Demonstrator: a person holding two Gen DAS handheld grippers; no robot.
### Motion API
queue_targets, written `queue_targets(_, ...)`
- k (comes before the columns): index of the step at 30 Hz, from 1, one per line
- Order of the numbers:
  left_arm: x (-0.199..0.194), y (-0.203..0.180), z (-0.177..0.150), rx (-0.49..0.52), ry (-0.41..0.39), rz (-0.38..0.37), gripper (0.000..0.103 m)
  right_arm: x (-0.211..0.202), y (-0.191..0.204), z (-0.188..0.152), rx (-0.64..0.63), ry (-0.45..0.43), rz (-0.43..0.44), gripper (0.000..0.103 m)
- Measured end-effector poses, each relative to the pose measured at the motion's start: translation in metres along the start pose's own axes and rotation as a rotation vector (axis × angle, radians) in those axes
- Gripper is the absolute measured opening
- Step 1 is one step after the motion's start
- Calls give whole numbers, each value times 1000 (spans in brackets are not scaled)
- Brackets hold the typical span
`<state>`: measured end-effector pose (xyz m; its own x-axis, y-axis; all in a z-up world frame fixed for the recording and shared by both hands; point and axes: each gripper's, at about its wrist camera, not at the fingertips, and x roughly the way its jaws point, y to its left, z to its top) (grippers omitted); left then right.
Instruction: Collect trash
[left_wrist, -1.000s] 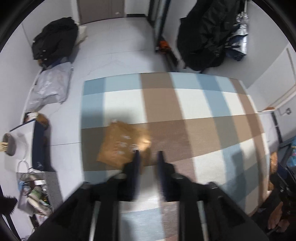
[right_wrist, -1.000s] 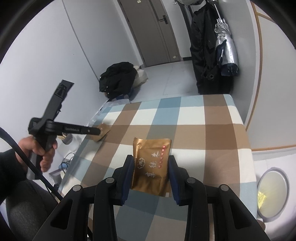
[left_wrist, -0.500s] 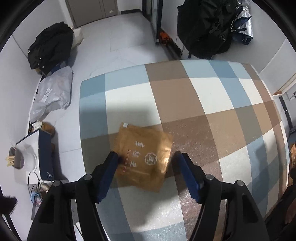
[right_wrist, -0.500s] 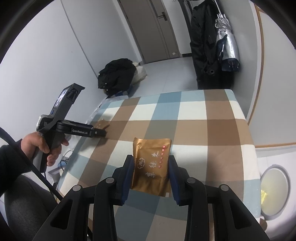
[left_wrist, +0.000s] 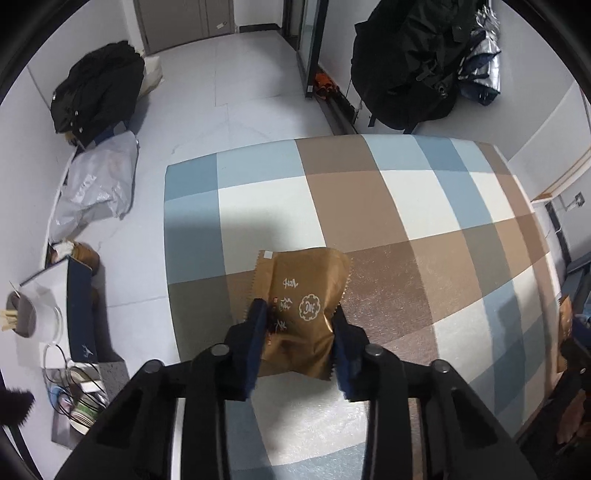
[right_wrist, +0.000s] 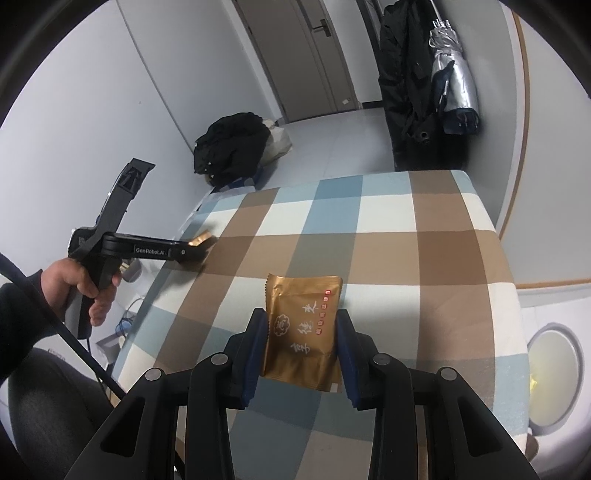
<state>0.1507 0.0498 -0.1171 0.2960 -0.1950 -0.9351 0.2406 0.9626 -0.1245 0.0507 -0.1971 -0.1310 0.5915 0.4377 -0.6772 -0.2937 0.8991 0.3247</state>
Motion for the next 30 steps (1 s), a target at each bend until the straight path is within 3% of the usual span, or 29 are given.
queue_targets(2,0,2,1,-17,12,-13,1,-1,0,0,1,-4,-3,36)
queue_targets(13,-25,-13,-3,-39,-50,-66,0,-17,0,3,-9,-38,-9,36)
queue_targets(21,-58,-59,0,30,-119,-135,0,-59,-12,22,16,-123,-7,36)
queue_targets(30,-41,-93,-3,53,-62,-129,0,-127,-52,36,41,-217,-55,36)
